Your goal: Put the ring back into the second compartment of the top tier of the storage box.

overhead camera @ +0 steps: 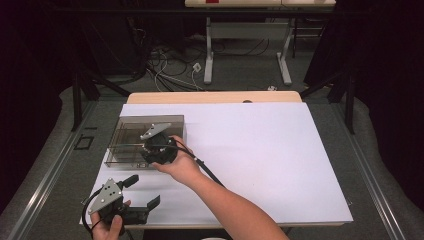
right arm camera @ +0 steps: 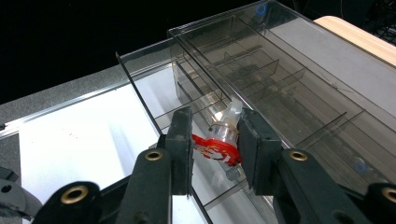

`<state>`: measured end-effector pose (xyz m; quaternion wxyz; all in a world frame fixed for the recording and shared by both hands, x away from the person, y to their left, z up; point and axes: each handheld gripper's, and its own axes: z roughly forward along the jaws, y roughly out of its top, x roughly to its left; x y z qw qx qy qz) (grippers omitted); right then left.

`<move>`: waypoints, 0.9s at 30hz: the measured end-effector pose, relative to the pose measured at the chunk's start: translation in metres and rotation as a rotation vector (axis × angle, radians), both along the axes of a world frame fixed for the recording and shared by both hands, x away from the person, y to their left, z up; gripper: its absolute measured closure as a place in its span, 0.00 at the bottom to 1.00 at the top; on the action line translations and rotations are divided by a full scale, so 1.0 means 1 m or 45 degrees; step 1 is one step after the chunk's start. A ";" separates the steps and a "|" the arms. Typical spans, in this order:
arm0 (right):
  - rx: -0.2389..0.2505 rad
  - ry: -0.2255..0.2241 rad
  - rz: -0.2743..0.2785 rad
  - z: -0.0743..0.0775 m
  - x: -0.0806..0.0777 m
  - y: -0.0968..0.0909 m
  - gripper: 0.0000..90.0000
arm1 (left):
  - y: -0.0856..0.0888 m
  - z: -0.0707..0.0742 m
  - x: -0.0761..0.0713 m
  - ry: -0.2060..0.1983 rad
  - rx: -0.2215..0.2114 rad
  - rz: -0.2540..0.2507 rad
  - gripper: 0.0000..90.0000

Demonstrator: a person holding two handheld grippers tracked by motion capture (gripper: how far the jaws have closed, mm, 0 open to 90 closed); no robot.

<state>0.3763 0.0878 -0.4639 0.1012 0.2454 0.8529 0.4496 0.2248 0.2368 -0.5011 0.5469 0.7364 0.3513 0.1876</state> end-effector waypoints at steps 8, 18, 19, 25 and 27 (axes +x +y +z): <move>-0.002 0.011 0.005 -0.002 0.000 0.002 0.74 | 0.000 0.000 0.000 0.000 -0.001 0.000 0.00; 0.013 -0.013 -0.005 -0.002 0.001 0.001 0.68 | 0.000 0.000 0.000 0.000 -0.001 0.000 0.00; 0.021 -0.005 -0.007 -0.001 0.001 0.000 0.66 | 0.000 0.000 0.000 0.000 -0.002 0.001 0.00; 0.021 -0.005 -0.019 0.000 0.002 -0.001 0.60 | 0.000 0.000 0.001 -0.003 0.004 -0.001 0.00; 0.024 -0.016 -0.019 0.000 0.002 -0.001 0.58 | 0.000 0.000 0.001 -0.003 0.004 -0.002 0.00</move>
